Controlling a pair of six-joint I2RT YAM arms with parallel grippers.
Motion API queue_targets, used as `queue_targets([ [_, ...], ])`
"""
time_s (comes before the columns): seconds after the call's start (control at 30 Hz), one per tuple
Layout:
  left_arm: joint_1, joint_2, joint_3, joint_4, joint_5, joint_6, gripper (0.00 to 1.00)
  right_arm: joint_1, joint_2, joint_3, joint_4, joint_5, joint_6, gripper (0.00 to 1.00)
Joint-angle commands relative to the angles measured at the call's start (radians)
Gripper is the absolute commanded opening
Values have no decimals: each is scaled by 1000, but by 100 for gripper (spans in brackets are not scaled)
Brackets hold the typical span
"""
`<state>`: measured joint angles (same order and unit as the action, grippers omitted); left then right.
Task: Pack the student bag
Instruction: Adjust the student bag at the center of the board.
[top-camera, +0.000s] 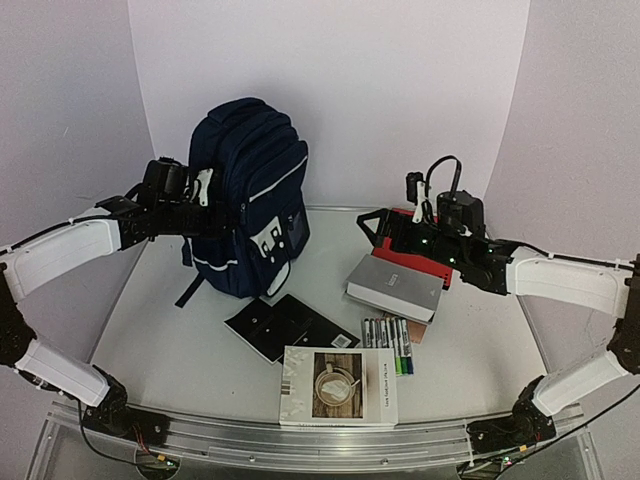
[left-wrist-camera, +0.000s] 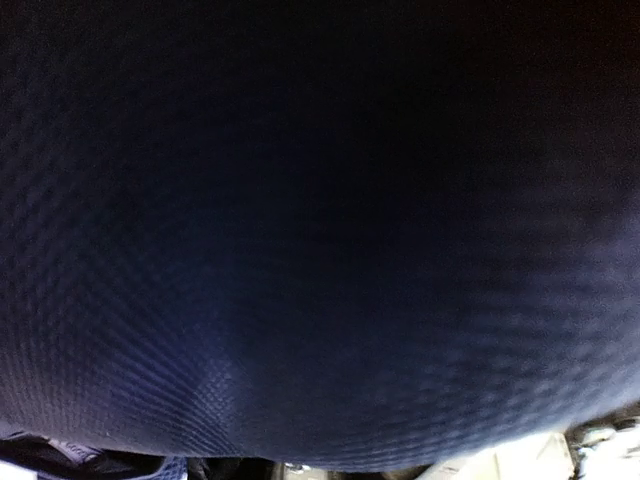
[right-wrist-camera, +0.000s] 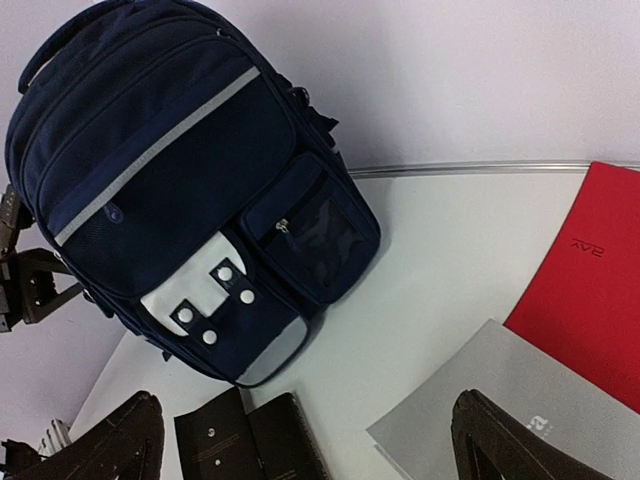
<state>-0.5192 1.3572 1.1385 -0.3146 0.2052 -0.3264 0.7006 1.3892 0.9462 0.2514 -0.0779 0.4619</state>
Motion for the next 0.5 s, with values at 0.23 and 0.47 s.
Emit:
queue_targets([
  [0.23,-12,-173,34,-113,-41,-103,59,265,189,293,49,213,69,96],
  [0.47,-9,-173,71,-292,-247,-101,62,305,368,471,37,204,75,85],
])
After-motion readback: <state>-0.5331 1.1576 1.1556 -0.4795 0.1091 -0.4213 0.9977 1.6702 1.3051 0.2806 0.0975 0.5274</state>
